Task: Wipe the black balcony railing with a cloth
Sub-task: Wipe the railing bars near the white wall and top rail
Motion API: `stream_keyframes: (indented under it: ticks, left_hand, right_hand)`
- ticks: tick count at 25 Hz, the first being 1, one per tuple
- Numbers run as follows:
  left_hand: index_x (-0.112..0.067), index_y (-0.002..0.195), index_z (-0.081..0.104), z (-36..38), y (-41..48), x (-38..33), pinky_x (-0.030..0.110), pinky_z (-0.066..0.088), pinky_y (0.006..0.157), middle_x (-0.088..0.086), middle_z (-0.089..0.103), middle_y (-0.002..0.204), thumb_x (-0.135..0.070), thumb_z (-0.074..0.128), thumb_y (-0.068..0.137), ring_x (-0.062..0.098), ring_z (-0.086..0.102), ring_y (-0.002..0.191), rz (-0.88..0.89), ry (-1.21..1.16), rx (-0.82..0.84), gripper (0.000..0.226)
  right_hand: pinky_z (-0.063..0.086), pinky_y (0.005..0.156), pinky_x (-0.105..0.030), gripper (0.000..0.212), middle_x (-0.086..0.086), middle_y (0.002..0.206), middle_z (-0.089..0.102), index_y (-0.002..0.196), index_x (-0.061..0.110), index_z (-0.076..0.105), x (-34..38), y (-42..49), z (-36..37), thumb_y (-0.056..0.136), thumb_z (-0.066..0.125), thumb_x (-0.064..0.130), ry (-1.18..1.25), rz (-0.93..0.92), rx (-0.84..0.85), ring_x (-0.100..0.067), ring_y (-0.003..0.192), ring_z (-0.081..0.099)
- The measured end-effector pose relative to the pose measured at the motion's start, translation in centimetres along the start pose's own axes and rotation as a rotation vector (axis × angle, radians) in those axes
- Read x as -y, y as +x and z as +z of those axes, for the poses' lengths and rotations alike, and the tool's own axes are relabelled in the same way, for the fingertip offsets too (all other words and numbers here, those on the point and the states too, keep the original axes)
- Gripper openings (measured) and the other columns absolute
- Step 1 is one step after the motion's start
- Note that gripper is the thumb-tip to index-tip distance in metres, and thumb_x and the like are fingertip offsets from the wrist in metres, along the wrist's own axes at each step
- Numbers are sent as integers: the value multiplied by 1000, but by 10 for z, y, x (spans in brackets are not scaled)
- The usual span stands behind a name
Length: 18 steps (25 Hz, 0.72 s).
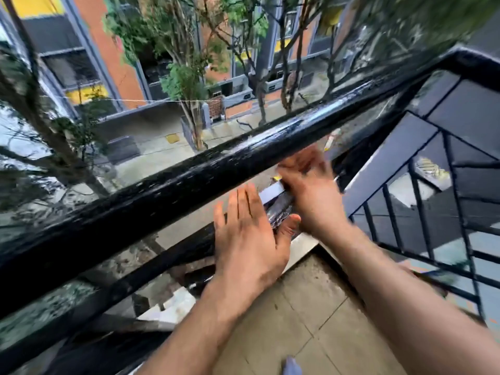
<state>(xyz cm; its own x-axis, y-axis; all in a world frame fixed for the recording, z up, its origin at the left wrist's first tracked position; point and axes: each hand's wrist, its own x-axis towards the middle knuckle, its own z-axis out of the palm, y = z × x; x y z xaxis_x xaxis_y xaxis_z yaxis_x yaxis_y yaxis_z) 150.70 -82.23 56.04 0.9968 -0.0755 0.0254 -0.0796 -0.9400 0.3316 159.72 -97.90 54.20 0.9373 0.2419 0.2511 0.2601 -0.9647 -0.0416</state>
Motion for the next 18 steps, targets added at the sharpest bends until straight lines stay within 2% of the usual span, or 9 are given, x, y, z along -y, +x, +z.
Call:
stream_keyframes:
  ticks: [2,4,5,7,9,11,14,16,18]
  left_hand:
    - [9,153,22,13,26,-32,53,13,124,31,26,159,-74,-1,90,40,25,149,-23,-36,-43,106]
    - [11,150,30,28,52,-62,52,16,123,33,31,155,-70,6,94,43,31,145,-6,-67,-86,101]
    - [10,149,33,39,69,-81,52,17,122,32,32,155,-69,2,95,43,32,145,17,-49,-85,101]
    - [7,150,34,53,101,-114,53,18,123,31,30,157,-70,-7,93,42,30,146,26,-9,-74,104]
    - [5,153,26,64,133,-144,52,14,124,30,23,160,-72,-9,92,40,22,150,24,21,-85,105]
    - [3,156,21,73,156,-168,50,9,125,28,19,162,-71,-1,95,38,16,152,11,35,-93,98]
    - [1,147,43,95,168,-179,49,19,123,22,35,158,-56,30,101,35,30,148,61,28,-283,74]
    - [0,137,56,121,159,-172,49,25,121,17,41,155,-38,51,98,32,34,147,238,-87,-441,54]
    - [4,129,61,151,146,-166,50,31,118,18,44,153,-22,62,92,34,36,146,391,-233,-463,45]
  right_hand:
    - [20,122,-54,56,-14,151,51,143,33,44,3,-17,13,88,53,39,160,-295,-50,-32,140,44]
    - [13,124,-57,67,-10,156,46,144,37,41,-49,1,15,79,50,46,182,-354,11,-29,145,42]
    - [16,123,-59,72,-8,156,47,144,40,44,-94,21,17,73,54,45,134,-277,4,-27,146,40]
    - [32,114,-60,75,-9,145,56,141,43,51,-177,61,15,68,67,39,-3,8,-3,-30,139,44]
    - [39,105,-54,69,-15,133,61,142,41,50,-239,96,4,78,73,36,-168,196,-4,-37,131,46]
    - [41,103,-52,67,-20,130,59,148,34,45,-278,121,-2,85,67,31,-211,284,73,-43,125,47]
    - [51,94,-53,88,-27,133,52,158,31,30,-280,119,19,80,65,17,69,340,-27,-50,109,54]
    - [56,79,-53,101,-35,131,53,162,31,16,-248,88,54,79,69,10,370,343,-159,-55,95,57]
    - [53,60,-49,92,-35,108,62,158,30,18,-223,54,85,81,66,15,487,268,-138,-52,77,58]
